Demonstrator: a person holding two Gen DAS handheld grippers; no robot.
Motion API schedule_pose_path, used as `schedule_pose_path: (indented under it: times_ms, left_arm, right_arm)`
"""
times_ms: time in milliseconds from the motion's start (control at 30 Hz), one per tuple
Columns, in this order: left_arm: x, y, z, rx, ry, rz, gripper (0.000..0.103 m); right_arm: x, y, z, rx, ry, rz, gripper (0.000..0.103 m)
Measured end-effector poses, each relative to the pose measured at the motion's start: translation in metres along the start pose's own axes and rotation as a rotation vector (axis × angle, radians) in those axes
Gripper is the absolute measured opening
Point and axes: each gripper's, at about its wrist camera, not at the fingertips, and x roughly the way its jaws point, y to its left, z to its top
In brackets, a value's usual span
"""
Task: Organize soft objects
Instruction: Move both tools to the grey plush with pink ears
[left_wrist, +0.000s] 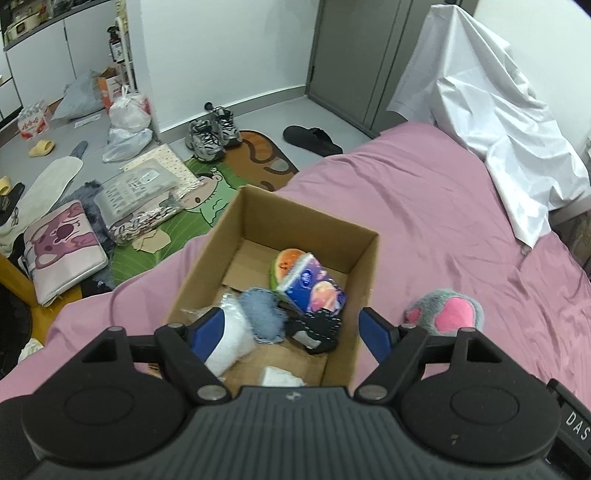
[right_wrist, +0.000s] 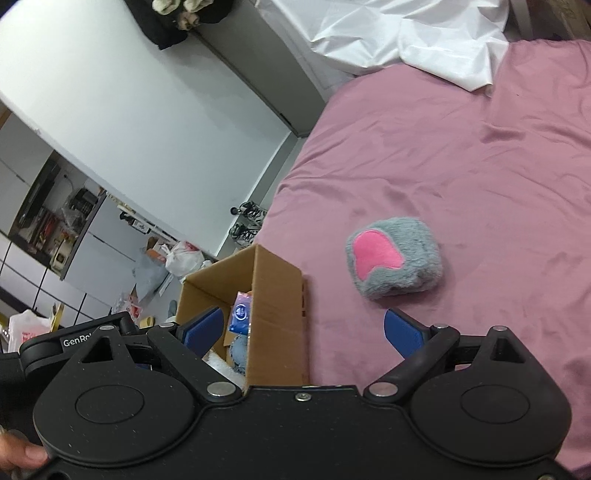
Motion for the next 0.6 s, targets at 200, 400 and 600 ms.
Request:
schedule_pose_path:
  times_ms: [200, 400, 600]
  left_arm:
    - [0.003, -0.021, 0.002, 0.028, -0.009, -0.006, 0.078]
    - [0.010, -0.043, 0.003, 0.050, -0.004, -0.026, 0.078]
    - [0.021, -0.070, 0.002, 0.086, -0.002, -0.044, 0.078]
  right_arm:
    - [-0.001, -0.024, 0.004, 0.070, -0.007, -0.003, 0.094]
    - [0.003, -0.049, 0.007, 0.156, -0.009, -0.033, 0.093]
    - [0.001, -0.066, 0.010, 0.231, -0.023, -0.034, 0.089]
